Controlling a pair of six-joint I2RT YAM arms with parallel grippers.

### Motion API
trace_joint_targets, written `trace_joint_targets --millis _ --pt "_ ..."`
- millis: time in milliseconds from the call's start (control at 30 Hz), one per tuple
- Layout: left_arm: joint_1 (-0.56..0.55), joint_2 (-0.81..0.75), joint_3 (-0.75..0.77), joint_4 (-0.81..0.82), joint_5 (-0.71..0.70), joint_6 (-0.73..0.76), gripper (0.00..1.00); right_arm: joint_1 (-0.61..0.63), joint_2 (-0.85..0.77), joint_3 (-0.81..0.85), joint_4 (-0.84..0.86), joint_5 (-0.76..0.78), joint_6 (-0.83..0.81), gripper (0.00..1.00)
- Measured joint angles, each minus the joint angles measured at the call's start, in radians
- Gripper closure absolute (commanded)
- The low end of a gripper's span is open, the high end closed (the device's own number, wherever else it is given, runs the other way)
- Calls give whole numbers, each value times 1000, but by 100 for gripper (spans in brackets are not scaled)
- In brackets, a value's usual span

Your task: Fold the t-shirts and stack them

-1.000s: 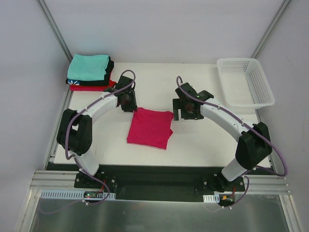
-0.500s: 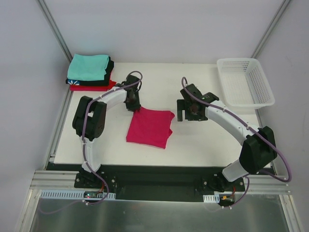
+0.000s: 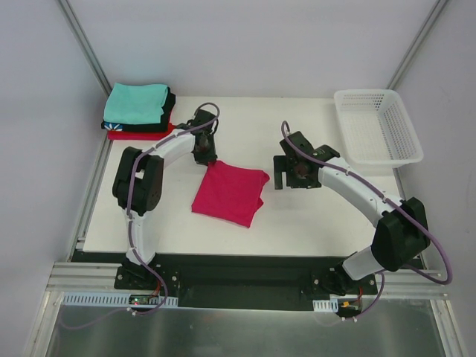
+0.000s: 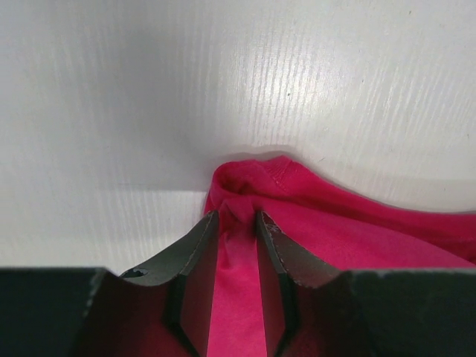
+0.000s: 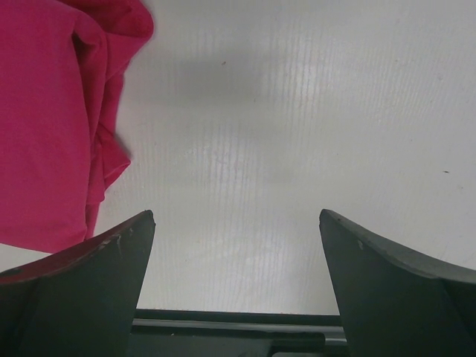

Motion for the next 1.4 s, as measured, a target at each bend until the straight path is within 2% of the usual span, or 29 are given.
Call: trace_joint_targets --millis 133,200,233,267,367,433,567,667,800,1000,1400 --pt "0 -58 -33 -8 -23 3 70 3 0 0 9 -29 0 4" --pt "0 -111 -63 -14 -43 4 65 9 0 5 11 -50 0 4" --pt "0 -143 -83 -17 -58 4 59 13 2 10 9 -60 0 4" --pt "0 -179 -104 -21 -69 4 43 22 7 22 5 -69 -2 4" --pt "16 -286 -183 -26 -80 -3 24 57 54 103 -4 -100 -13 4" --pt "43 -338 -234 -25 -58 -20 21 83 104 169 -2 -126 -28 4" --pt "174 -387 -329 -32 44 -53 14 138 246 335 -7 -199 -74 4" --pt "222 -400 -381 -51 58 -64 1 156 368 463 -15 -257 -99 4" --pt "212 -439 -398 -100 63 -68 1 163 544 628 -48 -302 -119 4" --pt "207 -474 -393 -142 61 -55 1 194 723 764 -143 -236 -130 4" --pt "207 -515 -386 -178 61 -50 1 240 751 776 -269 -26 -128 4"
